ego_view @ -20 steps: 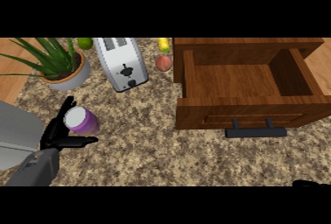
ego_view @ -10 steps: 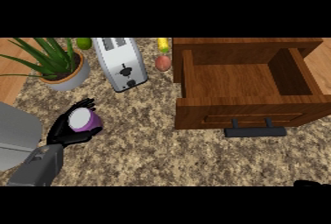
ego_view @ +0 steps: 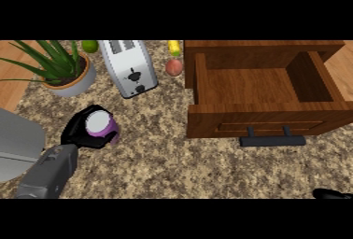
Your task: Pick up the can, place it into the drawer and close the drawer
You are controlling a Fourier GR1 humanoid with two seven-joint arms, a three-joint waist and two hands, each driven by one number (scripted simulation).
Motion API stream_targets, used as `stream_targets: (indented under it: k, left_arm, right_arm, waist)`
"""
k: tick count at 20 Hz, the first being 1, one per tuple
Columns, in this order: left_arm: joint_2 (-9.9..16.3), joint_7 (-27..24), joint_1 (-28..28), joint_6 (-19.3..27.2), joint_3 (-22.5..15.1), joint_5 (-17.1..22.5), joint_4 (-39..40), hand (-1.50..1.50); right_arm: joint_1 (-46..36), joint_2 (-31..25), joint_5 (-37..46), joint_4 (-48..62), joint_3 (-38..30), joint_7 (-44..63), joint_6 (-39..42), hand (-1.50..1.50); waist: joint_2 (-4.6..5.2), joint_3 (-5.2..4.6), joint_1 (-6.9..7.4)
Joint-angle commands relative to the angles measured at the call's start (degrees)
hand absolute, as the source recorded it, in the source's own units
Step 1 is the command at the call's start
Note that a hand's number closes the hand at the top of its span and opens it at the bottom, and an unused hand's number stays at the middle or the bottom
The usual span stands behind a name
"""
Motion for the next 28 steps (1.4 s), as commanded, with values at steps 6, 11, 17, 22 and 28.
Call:
stream_targets:
  k: [6,11,17,22,28]
  left_arm:
    - [-10.4,1.6,-3.8,17.5,4.5,4.9,-1.7,1.50]
    - [-14.0,3.2,-5.3,18.5,3.0,5.6,-6.5,1.50]
    - [-15.5,15.1,-8.7,21.3,-0.7,5.4,-17.0,1.50]
    - [-15.8,25.3,-12.6,23.2,-5.7,6.0,-25.3,1.50]
    - [-15.8,36.3,-12.2,26.3,-13.9,13.1,-38.6,1.50]
  right_arm:
    - [0.1,0.1,0.9,0.5,-0.8,-1.2,-0.2,-1.50]
    - [-0.6,-0.4,1.1,-2.2,-0.3,2.4,-0.6,-1.50]
    - [0.6,-1.9,-2.7,-5.1,-4.9,4.8,-0.7,-1.50]
    - [-1.5,-1.2,1.2,-4.3,-2.0,5.3,-1.9,-1.50]
    - [-1.1,1.5,4.2,-2.2,-0.2,1.7,-2.9,-1.50]
  waist:
    - [-0.31,0.11,0.57]
    - [-0.45,0.12,0.94]
    - [-0.95,0.18,1.61]
    - [-1.03,0.17,2.00]
    - [-1.00,0.16,1.95]
